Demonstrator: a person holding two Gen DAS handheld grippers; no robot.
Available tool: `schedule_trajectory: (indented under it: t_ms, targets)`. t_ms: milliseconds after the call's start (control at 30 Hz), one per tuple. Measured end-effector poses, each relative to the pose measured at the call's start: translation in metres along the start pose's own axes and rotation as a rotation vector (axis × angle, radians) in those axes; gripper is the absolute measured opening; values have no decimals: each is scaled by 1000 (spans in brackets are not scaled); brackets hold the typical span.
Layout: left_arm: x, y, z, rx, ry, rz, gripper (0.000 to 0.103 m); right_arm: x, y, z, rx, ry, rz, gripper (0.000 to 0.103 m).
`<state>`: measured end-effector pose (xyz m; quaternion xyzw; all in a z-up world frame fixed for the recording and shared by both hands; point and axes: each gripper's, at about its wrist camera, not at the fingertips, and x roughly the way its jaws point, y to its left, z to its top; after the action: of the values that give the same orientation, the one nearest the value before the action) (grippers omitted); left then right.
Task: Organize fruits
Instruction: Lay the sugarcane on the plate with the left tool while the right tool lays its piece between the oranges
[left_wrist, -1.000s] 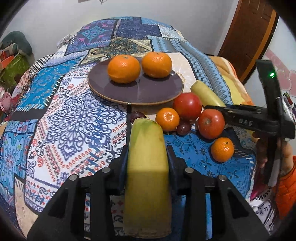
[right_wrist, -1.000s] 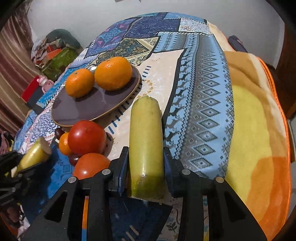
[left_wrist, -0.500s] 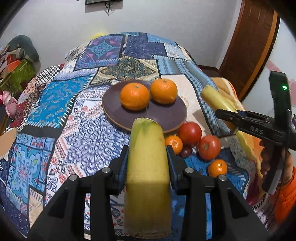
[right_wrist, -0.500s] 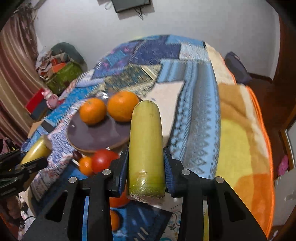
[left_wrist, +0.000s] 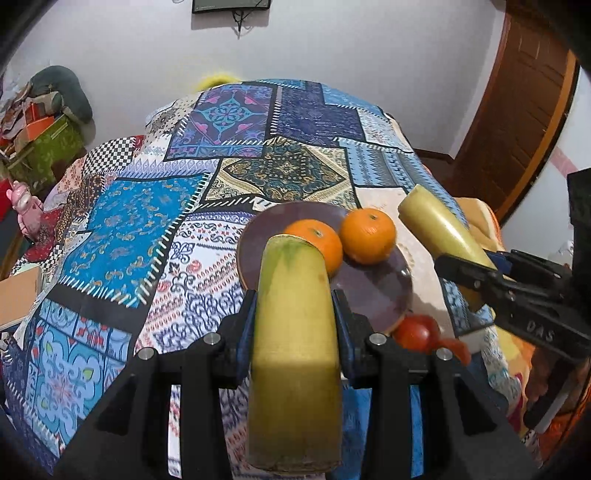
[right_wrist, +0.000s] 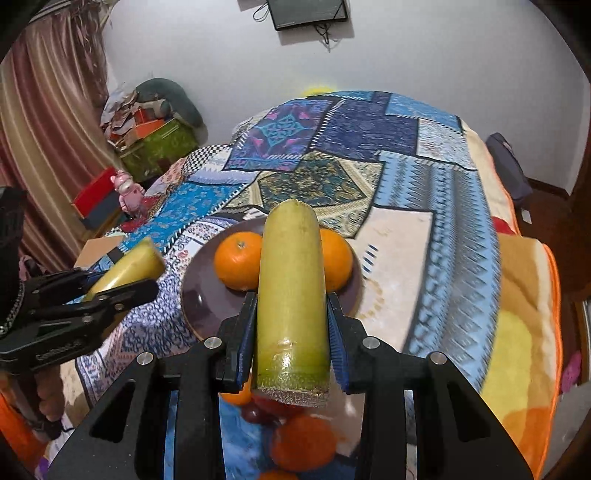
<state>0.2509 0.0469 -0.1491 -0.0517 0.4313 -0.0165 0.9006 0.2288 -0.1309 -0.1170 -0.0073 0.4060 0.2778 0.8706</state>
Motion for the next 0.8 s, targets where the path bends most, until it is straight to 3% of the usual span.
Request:
schedule_trajectory:
  t_ms: [800]
  targets:
    - [82, 29, 46, -44, 55, 38, 39, 70, 16, 33, -48, 91, 1, 32]
